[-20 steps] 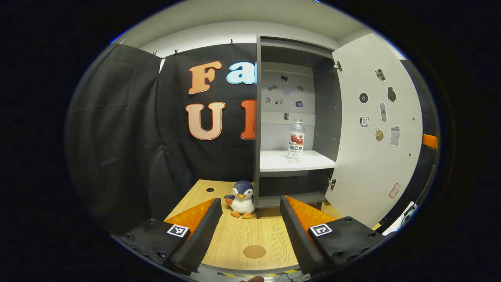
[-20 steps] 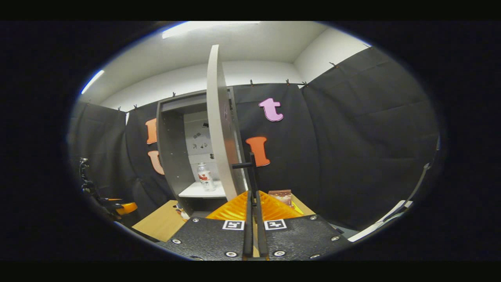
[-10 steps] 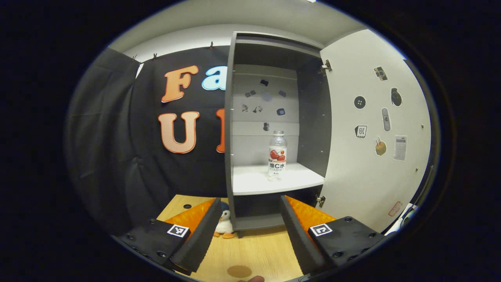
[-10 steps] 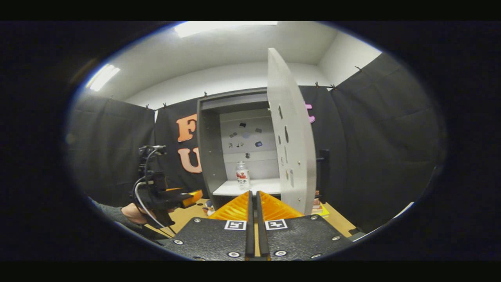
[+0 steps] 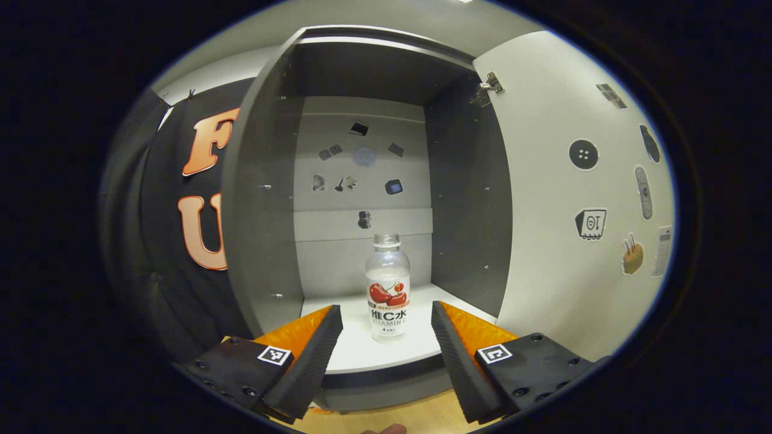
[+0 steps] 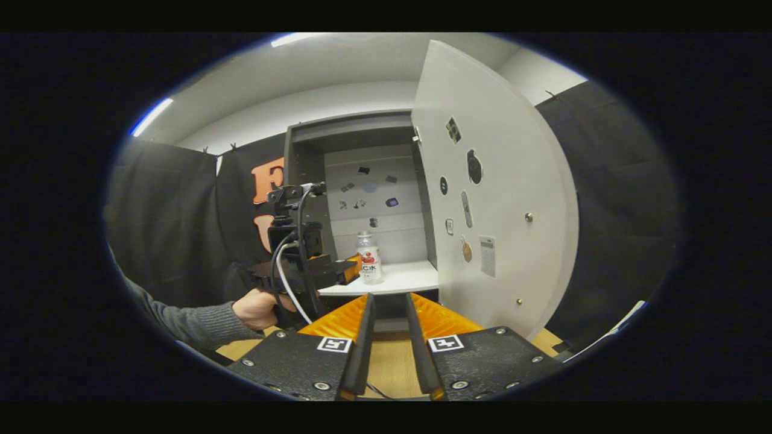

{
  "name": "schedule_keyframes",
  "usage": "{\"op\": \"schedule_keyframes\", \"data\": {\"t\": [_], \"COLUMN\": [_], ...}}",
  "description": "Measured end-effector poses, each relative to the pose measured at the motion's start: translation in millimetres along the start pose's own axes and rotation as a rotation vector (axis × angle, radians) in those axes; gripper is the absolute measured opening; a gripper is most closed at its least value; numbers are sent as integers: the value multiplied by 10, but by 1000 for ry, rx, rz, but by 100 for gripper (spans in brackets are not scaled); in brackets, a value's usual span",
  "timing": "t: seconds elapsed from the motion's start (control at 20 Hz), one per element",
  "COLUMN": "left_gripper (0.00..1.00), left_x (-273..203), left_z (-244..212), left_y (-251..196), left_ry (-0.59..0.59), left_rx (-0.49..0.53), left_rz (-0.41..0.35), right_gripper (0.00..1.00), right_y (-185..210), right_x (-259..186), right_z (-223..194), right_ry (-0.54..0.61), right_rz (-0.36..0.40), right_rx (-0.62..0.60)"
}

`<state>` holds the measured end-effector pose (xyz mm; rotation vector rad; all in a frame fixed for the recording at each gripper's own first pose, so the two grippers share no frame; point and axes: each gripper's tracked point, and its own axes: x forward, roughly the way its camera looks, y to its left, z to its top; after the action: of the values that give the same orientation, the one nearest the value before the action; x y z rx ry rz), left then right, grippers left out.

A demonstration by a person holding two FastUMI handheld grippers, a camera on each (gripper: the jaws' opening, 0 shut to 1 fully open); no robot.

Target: Open the cabinet door with the right hand, grasp the bottle in the cabinet with the left hand and place it on the coaster, then close the cabinet door with the right hand.

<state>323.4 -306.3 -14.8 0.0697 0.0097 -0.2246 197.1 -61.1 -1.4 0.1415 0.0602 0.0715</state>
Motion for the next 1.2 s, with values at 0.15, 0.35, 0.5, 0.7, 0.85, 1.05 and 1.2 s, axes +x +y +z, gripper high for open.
{"op": "schedule_keyframes", "data": {"t": [0.15, 0.35, 0.5, 0.7, 0.85, 1.05, 1.2], "left_gripper": [94, 96, 96, 96, 86, 86, 86], "left_x": [391, 784, 1026, 1148, 1038, 654, 216], "left_z": [-57, -90, -117, -167, -122, 49, 160], "left_y": [1, 2, 18, -3, 37, 71, 128], "left_ry": [4, 6, 6, 15, 12, -24, -60], "left_rx": [-18, -26, -17, -23, -22, -32, 1], "left_rz": [-15, -25, -15, -4, 16, 25, 50], "right_gripper": [29, 34, 35, 35, 35, 35, 35], "right_y": [-85, -183, -258, -309, -304, -235, -186], "right_x": [139, 238, 276, 231, 180, 22, -159], "right_z": [-73, -106, -138, -192, -190, -196, -235], "right_ry": [32, 54, 73, 101, 102, 104, 115], "right_rz": [-53, -120, -162, -189, -186, -151, -118], "right_rx": [11, 24, 29, 28, 34, 38, 42]}}
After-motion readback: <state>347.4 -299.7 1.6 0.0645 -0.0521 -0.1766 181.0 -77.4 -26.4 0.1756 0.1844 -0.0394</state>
